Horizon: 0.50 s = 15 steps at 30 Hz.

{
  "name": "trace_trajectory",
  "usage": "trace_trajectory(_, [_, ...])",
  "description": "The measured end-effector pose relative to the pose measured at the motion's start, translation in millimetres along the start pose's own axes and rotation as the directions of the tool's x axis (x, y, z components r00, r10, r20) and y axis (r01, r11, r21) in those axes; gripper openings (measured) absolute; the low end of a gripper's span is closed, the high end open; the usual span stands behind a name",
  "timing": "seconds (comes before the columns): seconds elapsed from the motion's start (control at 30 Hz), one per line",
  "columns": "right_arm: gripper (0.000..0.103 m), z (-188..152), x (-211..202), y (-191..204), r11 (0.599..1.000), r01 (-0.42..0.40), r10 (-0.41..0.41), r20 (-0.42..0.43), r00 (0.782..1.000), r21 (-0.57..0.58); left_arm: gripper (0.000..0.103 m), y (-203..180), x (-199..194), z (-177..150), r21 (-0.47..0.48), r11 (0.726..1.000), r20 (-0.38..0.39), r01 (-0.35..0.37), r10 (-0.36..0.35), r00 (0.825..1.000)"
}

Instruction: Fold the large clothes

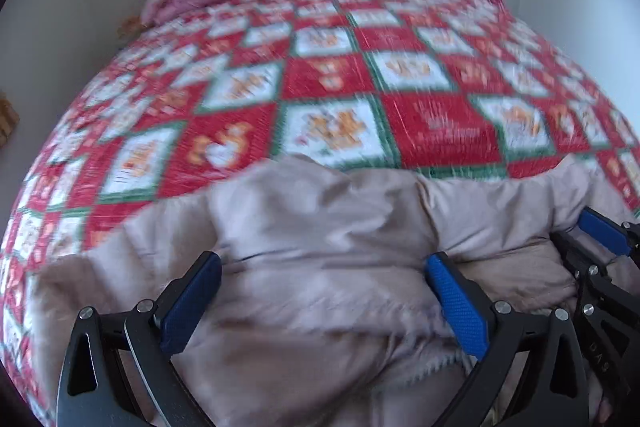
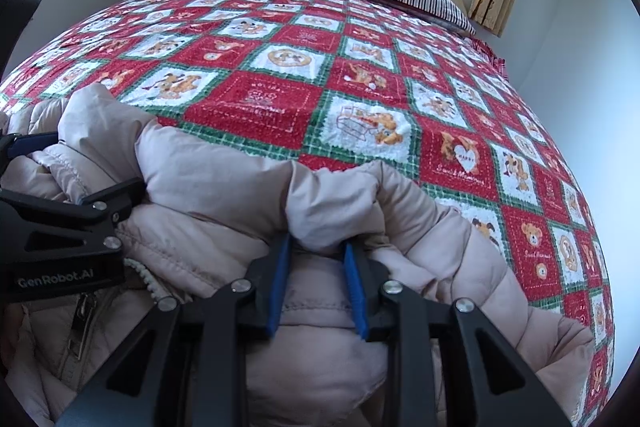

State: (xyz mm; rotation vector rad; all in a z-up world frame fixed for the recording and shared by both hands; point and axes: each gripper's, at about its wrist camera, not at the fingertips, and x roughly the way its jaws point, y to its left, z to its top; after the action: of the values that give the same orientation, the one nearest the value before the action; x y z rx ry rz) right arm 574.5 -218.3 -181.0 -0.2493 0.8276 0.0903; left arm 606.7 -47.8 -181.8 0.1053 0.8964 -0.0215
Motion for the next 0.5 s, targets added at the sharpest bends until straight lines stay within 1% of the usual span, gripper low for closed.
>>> trace_trajectory(0.03, [0.033, 0.9, -2.4, -2.9, 1.0, -0.014, 0.014, 0.002, 1.0, 0.004, 0.102, 9.5, -18.6, -1.5, -0.025, 1.0, 0.042, 0.004, -0.003, 0.999])
trace_trajectory(0.07, [0.039, 1.1, -6.7, -7.1, 0.999, -0.031, 0.031, 0.007, 0.999, 0.011, 0.102, 17.7, -34.1, -3.4, -0.04, 0.999, 0.069, 0.011, -0.009, 0.998])
trace_trajectory(0.1, [0.053, 0.4, -12.9, -11.9, 0.999, -0.044, 0.044, 0.015, 0.999, 0.019, 0.102, 26.5, -50.2, -6.7, -0.053, 0.998, 0.094, 0.024, -0.019, 0.995])
trace_trajectory(0.13, [0.063, -0.8, -21.1, -16.9, 0.998, -0.046, 0.046, 0.027, 0.999, 0.032, 0.102, 34.7, -64.6, -10.7, -0.061, 0.998, 0.118, 0.035, -0.027, 0.993])
trace_trajectory(0.17, [0.079, -2.5, -32.2, -22.9, 0.998, -0.042, 0.04, 0.047, 0.998, 0.048, 0.102, 43.1, -79.4, -15.4, -0.066, 0.997, 0.136, 0.04, -0.031, 0.99])
trace_trajectory(0.2, [0.082, -4.3, -43.6, -28.1, 0.997, -0.039, 0.035, 0.072, 0.997, 0.06, 0.102, 52.4, -95.3, -22.1, -0.069, 0.997, 0.145, 0.043, -0.033, 0.989])
trace_trajectory(0.23, [0.082, -6.8, -60.5, -35.5, 0.997, -0.041, 0.034, 0.109, 0.993, 0.066, 0.102, 64.3, -114.7, -33.6, -0.071, 0.996, 0.151, 0.062, -0.051, 0.987])
trace_trajectory(0.3, [0.082, -11.7, -89.3, -49.0, 0.997, -0.038, 0.029, 0.141, 0.99, 0.068, 0.102, 85.5, -148.8, -61.6, -0.06, 0.992, 0.17, 0.108, -0.096, 0.981])
trace_trajectory(0.37, [0.082, -21.9, -116.6, -60.6, 0.995, -0.054, 0.042, 0.14, 0.989, 0.078, 0.102, 107.8, -180.1, -96.3, -0.04, 0.992, 0.181, 0.122, -0.113, 0.977])
trace_trajectory(0.4, [0.082, -32.4, -132.6, -67.2, 0.993, -0.079, 0.067, 0.132, 0.989, 0.087, 0.102, 122.5, -198.6, -121.5, -0.03, 0.991, 0.183, 0.129, -0.121, 0.976])
trace_trajectory(0.47, [0.086, -62.5, -162.4, -74.9, 0.99, -0.113, 0.104, 0.104, 0.989, 0.09, 0.102, 142.4, -217.4, -155.7, -0.038, 0.989, 0.171, 0.14, -0.132, 0.976])
trace_trajectory(0.5, [0.087, -80.6, -174.7, -77.2, 0.99, -0.116, 0.109, 0.087, 0.99, 0.084, 0.102, 157.5, -228.7, -180.7, -0.061, 0.986, 0.164, 0.154, -0.142, 0.976])
